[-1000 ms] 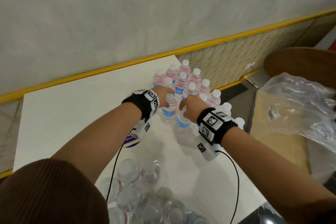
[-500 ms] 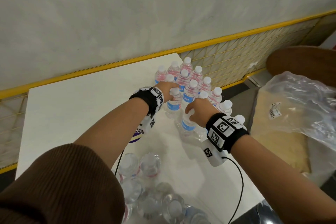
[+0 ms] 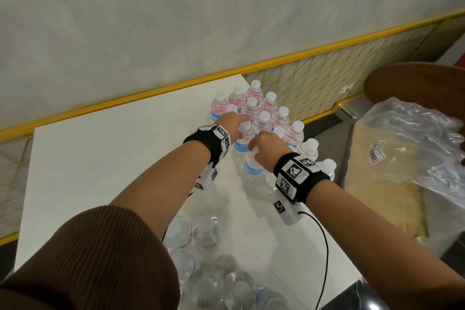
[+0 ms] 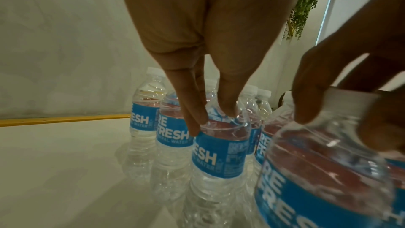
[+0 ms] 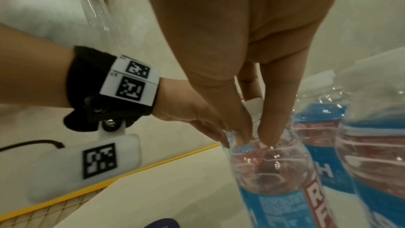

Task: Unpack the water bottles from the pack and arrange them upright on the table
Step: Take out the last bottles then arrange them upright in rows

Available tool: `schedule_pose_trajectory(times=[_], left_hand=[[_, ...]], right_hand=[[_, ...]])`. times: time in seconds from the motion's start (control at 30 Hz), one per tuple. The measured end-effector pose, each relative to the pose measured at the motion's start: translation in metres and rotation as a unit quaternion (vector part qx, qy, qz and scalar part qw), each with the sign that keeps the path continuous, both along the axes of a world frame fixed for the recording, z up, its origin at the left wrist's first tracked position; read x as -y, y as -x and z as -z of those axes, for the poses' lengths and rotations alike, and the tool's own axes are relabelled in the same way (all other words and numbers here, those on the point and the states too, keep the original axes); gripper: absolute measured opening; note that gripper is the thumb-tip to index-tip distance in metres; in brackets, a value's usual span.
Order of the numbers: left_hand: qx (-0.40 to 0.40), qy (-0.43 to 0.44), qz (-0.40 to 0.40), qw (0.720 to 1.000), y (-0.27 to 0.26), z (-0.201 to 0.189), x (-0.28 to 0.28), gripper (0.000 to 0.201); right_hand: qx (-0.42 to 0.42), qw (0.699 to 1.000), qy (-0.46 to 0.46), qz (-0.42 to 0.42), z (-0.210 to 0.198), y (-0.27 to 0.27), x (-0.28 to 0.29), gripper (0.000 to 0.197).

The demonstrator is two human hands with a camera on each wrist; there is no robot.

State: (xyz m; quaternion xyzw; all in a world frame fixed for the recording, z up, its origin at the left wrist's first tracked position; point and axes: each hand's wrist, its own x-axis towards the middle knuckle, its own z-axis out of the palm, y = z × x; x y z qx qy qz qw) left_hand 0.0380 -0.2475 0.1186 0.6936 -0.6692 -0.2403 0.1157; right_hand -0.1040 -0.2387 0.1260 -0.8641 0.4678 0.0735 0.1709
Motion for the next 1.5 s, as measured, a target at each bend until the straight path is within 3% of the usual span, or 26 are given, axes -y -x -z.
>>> schedule_pose_trajectory(times=[0.23,0.5,0.6,0.67,0.73,0.87,0.93,1.03,1.13,1.27,1.4,1.5], left_hand=[[0.014,-0.006,0.008,1.000,-0.002,0.001,-0.004,0.046],[0.030,-0.014,0.014,0.999,-0.001,-0.004,-0.004,0.038],[0.064,-0.041,0.037,0.996,0.000,-0.004,-0.006,0.058],[0.094,-0.052,0.034,0.994,0.000,-0.004,-0.013,0.078],[0.084,-0.044,0.022,0.995,-0.002,-0.002,-0.023,0.085],[0.059,-0.067,0.052,0.995,-0.010,-0.002,-0.054,0.070],[0.084,-0.124,0.067,0.986,-0.011,-0.004,-0.069,0.061],[0.098,-0.184,0.080,0.975,-0.011,-0.011,-0.087,0.048],[0.088,-0.212,0.106,0.968,-0.017,-0.016,-0.105,0.049],[0.073,-0.255,0.141,0.954,-0.023,-0.026,-0.127,0.061],[-0.047,-0.274,0.158,0.947,-0.018,-0.026,-0.149,0.054],[-0.136,-0.206,0.125,0.961,-0.011,-0.020,-0.153,0.034]], right_hand=[[-0.043,0.999,0.001,0.009,-0.002,-0.004,0.017,0.037],[-0.068,0.998,0.016,0.002,-0.001,-0.005,0.025,0.024],[-0.070,0.997,0.010,0.004,0.000,-0.002,0.015,0.029],[-0.057,0.998,0.013,0.011,-0.004,0.002,0.003,0.040],[-0.028,0.999,0.023,0.006,-0.014,0.007,-0.017,0.052],[0.041,0.992,-0.010,-0.122,-0.040,0.008,-0.077,0.047],[0.013,0.975,-0.076,-0.207,-0.042,0.002,-0.105,0.047],[-0.049,0.956,-0.117,-0.264,-0.028,-0.013,-0.132,0.056],[-0.072,0.954,-0.109,-0.271,-0.015,-0.025,-0.140,0.053],[-0.040,0.963,-0.087,-0.254,-0.017,-0.019,-0.133,0.039],[0.060,0.978,-0.070,-0.187,-0.037,0.000,-0.121,0.039],[0.126,0.981,-0.047,-0.138,-0.057,0.011,-0.118,0.038]])
